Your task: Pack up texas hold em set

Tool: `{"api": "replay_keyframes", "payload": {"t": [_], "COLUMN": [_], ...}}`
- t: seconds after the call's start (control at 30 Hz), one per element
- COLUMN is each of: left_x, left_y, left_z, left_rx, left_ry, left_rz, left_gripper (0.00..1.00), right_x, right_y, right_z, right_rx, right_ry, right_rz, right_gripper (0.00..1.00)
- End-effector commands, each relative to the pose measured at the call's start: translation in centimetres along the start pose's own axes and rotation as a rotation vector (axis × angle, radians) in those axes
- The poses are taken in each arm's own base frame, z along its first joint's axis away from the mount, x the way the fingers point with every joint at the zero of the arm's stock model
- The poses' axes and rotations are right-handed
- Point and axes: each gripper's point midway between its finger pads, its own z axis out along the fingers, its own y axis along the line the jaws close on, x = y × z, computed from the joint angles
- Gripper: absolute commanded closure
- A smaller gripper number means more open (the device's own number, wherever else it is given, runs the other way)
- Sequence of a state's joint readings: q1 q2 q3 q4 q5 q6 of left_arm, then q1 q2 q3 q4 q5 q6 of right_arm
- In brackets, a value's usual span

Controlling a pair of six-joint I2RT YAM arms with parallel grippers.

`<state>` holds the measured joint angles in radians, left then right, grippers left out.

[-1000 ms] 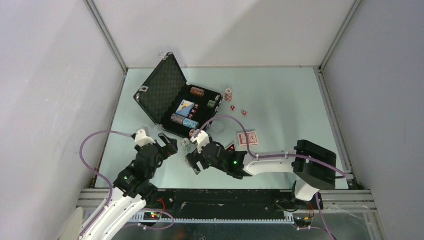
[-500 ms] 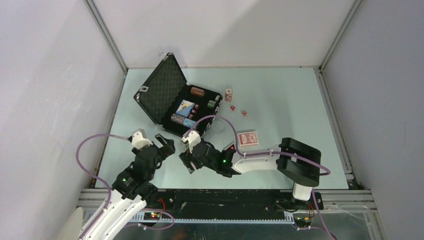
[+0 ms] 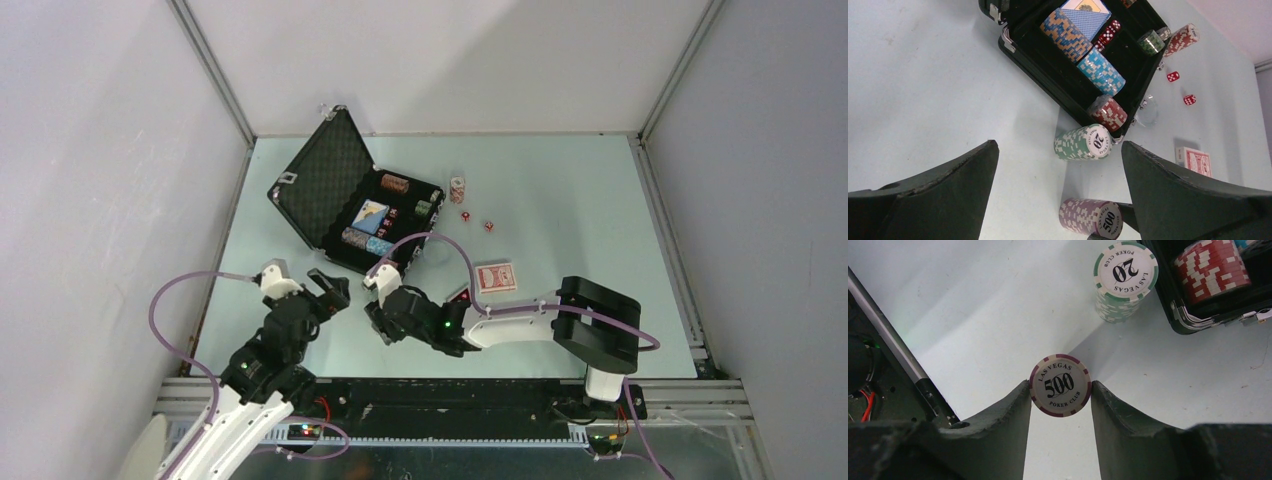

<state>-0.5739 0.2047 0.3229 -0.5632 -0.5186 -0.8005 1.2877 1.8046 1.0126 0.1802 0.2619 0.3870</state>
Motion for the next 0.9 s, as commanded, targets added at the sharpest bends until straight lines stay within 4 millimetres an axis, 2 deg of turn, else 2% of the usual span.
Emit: {"api": "replay_keyframes", "payload": {"t": [0.0,0.2,0.43,0.7,0.77,0.83,0.87], "left_x": [-0.5,-0.3,-0.5,-0.2,-0.2,-0.6,0.1], "left_y": [-1.2,-2.3,-3.3,-8.0,-9.0,-10.9,-11.5], "left_z": [-0.1,-0.1,-0.2,-1.4,-1.8,-2.6,-3.1], "left_rx": [0.055,0.098,0.144,0.428,0.490,0.601,0.654], "left_ry": [-0.011,0.010,0.017,0.021,0.016,-0.002,0.026], "left_rz": [0.008,0.017,0.034,0.076,0.072,0.073,0.084], "left_gripper": [0.00,0.00,0.00,0.02,0.02,0.02,0.03], "right_x": [-3.2,-5.1,-6.8,-9.5,-9.9,-10.2,-10.3], "right_y": [0.2,-1.0,-2.6,-5.7,-6.3,-6.8,-7.0], "right_z": [-1.1,-2.6,-4.7,-8.7,-9.3,-9.7,-9.9], "right_rx": [0.011,0.009,-0.001,-0.064,-0.090,-0.109,-0.116], "right_ry": [-0.060,-0.081,-0.124,-0.198,-0.200,-0.193,-0.191], "right_rz": [0.028,0.066,0.113,0.248,0.280,0.302,0.313], "right_gripper": [0.57,0.68,0.70,0.72,0.73,0.73,0.73]}}
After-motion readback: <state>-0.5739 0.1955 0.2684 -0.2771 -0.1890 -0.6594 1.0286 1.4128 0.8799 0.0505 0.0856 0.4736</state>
